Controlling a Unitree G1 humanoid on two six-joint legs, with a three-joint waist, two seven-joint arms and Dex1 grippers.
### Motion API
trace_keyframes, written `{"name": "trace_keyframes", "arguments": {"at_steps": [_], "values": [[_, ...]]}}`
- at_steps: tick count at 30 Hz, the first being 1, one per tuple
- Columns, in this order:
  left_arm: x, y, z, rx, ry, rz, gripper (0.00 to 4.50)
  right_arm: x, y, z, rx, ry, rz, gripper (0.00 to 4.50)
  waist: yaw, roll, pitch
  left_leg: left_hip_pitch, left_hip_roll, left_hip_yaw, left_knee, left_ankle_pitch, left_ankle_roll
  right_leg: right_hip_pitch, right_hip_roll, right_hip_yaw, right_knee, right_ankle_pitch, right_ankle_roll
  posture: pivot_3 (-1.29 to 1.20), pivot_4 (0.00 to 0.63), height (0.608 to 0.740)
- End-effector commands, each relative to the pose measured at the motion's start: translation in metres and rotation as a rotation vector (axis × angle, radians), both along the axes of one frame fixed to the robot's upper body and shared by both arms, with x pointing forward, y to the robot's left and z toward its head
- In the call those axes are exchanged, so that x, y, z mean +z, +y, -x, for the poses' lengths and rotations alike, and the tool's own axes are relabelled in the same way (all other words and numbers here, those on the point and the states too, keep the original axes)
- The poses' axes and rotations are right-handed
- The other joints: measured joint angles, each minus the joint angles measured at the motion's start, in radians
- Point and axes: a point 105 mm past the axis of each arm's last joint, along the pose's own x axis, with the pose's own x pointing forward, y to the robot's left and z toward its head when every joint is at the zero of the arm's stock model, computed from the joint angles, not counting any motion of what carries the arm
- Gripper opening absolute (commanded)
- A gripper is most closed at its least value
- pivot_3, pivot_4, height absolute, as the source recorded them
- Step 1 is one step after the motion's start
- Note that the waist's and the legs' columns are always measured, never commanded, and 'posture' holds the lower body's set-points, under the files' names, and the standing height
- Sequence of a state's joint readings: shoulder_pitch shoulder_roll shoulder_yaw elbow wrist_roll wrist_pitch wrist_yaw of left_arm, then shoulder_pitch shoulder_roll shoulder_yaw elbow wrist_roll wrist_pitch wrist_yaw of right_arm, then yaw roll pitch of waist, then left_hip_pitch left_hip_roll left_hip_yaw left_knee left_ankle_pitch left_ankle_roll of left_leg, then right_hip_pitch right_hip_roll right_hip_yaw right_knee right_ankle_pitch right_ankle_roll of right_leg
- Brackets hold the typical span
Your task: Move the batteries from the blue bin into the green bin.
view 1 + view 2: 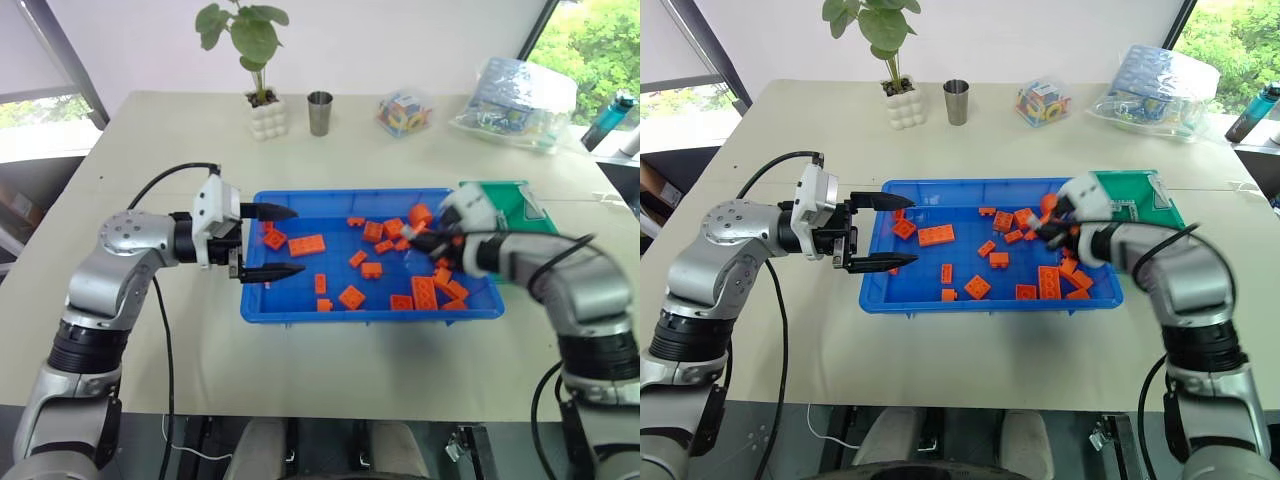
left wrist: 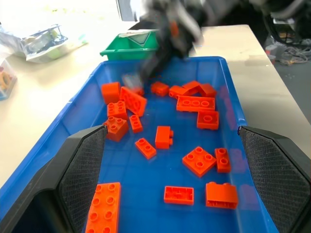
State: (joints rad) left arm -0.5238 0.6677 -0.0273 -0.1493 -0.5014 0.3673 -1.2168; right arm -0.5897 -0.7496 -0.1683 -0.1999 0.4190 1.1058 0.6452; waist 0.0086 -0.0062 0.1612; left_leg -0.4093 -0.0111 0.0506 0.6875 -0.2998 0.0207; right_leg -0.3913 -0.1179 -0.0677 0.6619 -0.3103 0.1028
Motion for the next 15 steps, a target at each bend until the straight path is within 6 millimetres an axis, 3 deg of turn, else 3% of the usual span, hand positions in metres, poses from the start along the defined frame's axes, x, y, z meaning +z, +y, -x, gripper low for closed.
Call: {"name": "trace_keyframes", "arguments": {"at_steps": [1, 3, 6, 10, 14, 15], "values": [[0.003, 0.001, 0.0, -0.002, -0.02, -0.008, 4.5, 0.029, -0.045, 0.001, -0.137, -0.071, 0.015, 0.06, 0.005, 0.0, 0.0, 0.0, 0.0, 0.0, 0.0, 0.0, 0.0, 0.0, 0.0, 0.0, 0.0, 0.0, 0.0, 0.0, 0.15, 0.711], [0.003, 0.0, -0.001, -0.002, -0.019, -0.01, 4.5, 0.026, -0.071, 0.003, -0.225, -0.044, 0.055, 0.06, 0.005, 0.0, 0.0, 0.0, -0.001, 0.0, 0.0, 0.0, 0.001, 0.001, 0.0, 0.0, 0.0, 0.0, 0.0, 0.0, 0.15, 0.711], [0.003, -0.002, -0.002, -0.006, -0.018, -0.007, 4.5, 0.014, -0.09, 0.005, -0.288, -0.002, 0.083, 0.06, 0.001, 0.0, 0.0, 0.0, -0.001, 0.0, 0.0, 0.0, 0.001, 0.001, -0.001, 0.0, -0.001, 0.0, 0.0, 0.0, 0.15, 0.711], [0.003, -0.003, -0.002, -0.015, -0.019, -0.009, 4.5, 0.002, -0.092, 0.005, -0.285, 0.006, 0.133, 1.87, -0.01, 0.0, 0.0, 0.0, 0.0, 0.002, 0.0, 0.0, 0.001, 0.0, 0.0, 0.0, 0.0, 0.0, 0.0, 0.0, 0.15, 0.711], [0.004, -0.002, -0.003, -0.012, -0.019, -0.012, 4.5, 0.004, -0.09, 0.009, -0.23, -0.033, 0.207, 3.95, -0.018, 0.0, 0.0, 0.0, 0.001, 0.002, 0.0, 0.0, 0.001, 0.0, 0.0, 0.0, 0.0, 0.0, 0.0, 0.0, 0.15, 0.711], [0.004, 0.0, -0.004, -0.006, -0.018, -0.013, 4.5, 0.005, -0.084, 0.016, -0.156, -0.037, 0.212, 3.95, -0.015, 0.0, 0.0, 0.0, 0.001, 0.001, 0.0, 0.0, 0.001, 0.0, 0.0, 0.0, 0.0, 0.0, 0.0, 0.0, 0.15, 0.711]]}}
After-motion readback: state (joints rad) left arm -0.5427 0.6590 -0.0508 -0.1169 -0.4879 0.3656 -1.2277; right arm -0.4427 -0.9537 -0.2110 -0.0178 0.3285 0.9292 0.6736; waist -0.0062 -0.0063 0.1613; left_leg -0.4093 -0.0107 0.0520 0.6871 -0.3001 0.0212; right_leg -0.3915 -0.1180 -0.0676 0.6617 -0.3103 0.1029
